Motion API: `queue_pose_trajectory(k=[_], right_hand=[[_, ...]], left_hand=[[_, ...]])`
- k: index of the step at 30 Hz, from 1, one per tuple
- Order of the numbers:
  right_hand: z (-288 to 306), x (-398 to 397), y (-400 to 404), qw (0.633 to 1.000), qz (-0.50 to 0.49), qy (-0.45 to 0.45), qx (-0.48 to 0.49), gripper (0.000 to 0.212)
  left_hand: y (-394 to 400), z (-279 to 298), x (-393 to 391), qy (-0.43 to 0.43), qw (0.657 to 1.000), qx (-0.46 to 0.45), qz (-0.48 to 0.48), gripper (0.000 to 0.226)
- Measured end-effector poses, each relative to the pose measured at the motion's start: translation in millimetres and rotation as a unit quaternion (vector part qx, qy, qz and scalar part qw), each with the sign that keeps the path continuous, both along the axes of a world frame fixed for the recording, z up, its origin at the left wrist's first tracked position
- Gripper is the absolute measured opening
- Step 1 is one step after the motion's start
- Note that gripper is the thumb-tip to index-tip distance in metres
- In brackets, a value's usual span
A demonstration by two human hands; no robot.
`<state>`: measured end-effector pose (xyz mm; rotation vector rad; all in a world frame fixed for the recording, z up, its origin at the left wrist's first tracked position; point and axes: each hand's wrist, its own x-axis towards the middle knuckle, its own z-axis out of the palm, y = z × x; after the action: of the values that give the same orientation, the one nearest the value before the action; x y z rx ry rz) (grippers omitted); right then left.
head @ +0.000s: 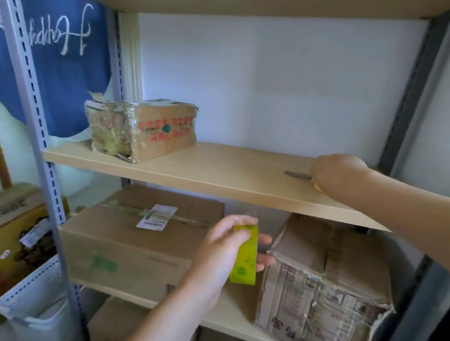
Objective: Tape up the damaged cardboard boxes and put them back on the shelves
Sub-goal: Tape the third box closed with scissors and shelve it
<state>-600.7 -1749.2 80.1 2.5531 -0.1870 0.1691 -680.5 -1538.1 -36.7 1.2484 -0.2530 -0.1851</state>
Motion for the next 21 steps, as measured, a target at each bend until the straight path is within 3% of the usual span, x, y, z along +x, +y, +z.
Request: queue_pose_trajectory(k=[7,10,13,16,18,20,21], right_hand=[[-2.3,-9.3,-13.6,0.997,0.007,-0.022,0.073,0.027],[3.3,-10.1,-17.3,0.988,-0.006,-0.037,0.150,0.015],[3.7,-17.8,-16.4,0.980,0.058,-0.097,0.162,0.017],[-0.2,-42.9,9.0,0.911,0.224,-0.178,0.299,0.036],[-2.5,-68.1,36.2,0.852,0.307,-0.080,0.418,0.038],[-12.1,-81.7,52.1,0.833,0.340,-0.016,0.436,0.024],[-16.7,-82.6,54.4,0.830,0.344,-0.030,0.438,0.015]], left_hand=[[2.0,7.4,-10.6,0.003,1.000,0.015,-0.023,0.023],[-1.0,10.1,-13.4,0.003,0.999,0.035,-0.029,0.023],[-1.9,18.0,-15.1,-0.006,0.998,0.048,-0.033,0.023],[-1.7,28.1,-12.1,-0.009,0.998,0.048,-0.030,0.023],[-3.1,33.9,-9.1,-0.010,0.998,0.049,-0.027,0.022],[-4.5,38.4,-7.2,-0.008,0.998,0.058,-0.025,0.020],[-4.8,40.0,-6.5,-0.007,0.998,0.064,-0.026,0.020]])
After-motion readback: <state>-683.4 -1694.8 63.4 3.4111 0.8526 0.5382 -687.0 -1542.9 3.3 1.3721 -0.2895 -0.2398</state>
